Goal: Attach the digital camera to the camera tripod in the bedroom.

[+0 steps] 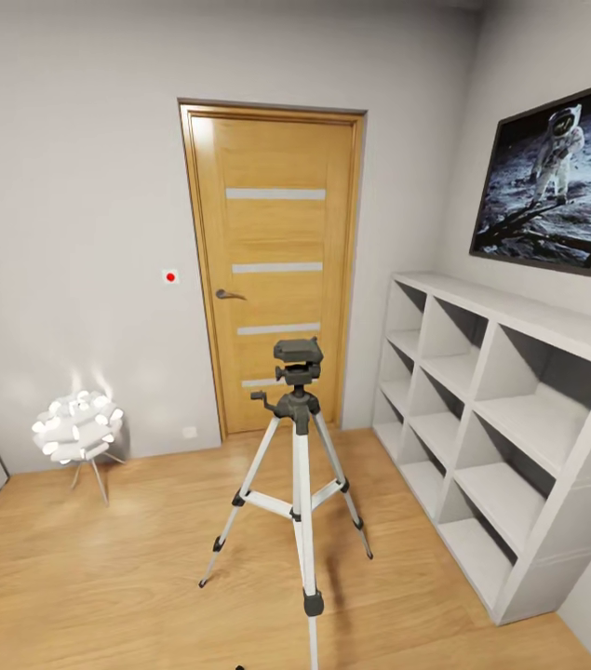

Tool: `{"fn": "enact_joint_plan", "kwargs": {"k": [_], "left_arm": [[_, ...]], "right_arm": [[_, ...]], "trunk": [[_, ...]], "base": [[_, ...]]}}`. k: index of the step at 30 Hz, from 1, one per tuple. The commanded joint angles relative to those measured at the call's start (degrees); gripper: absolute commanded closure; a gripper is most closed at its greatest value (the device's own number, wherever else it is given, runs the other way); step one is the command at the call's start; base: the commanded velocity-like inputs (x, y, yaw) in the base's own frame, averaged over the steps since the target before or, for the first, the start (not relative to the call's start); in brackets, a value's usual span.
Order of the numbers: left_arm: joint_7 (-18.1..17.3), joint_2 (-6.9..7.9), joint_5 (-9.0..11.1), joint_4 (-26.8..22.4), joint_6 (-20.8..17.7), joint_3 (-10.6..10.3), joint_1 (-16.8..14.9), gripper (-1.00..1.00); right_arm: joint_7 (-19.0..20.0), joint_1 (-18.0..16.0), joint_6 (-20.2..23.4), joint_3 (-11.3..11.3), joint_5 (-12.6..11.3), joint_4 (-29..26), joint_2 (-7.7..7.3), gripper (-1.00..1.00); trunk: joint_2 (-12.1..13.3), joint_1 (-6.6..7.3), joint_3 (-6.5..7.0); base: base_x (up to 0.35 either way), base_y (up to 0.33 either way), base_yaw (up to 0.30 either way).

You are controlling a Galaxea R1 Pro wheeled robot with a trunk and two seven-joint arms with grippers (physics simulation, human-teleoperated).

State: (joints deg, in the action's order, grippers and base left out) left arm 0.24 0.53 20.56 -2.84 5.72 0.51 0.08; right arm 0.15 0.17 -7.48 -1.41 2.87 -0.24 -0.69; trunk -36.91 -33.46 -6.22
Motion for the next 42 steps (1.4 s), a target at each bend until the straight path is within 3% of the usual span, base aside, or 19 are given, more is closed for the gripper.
{"fn": "enact_joint_plan", "kwargs": {"k": [1,35,42], "left_arm": [[0.02,0.0,0.18,-0.06,0.08,0.02,0.01,-1.0],[0.02,0.01,0.27,-0.06,-0.17,0.02,0.01,-1.0],[0.02,0.0,0.27,-0.06,-0.18,0.02,0.01,-1.0]], "right_arm": [[0.02,0.0,-0.16,-0.17,0.3,-0.02,-0.03,-1.0],[0.11,0.0,-0.16,-0.17,0.38,0.24,-0.3,-1.0],[0.11,0.0,-0.18,-0.17,0.38,0.24,-0.28,-1.0]], "trunk": [[0.35,0.21,0.12],[13.99,7.68,6.22],[13.99,7.68,6.22]], "base": [[0.0,0.0,0.0],[0.0,0.0,0.0],[0.0,0.0,0.0]]}}
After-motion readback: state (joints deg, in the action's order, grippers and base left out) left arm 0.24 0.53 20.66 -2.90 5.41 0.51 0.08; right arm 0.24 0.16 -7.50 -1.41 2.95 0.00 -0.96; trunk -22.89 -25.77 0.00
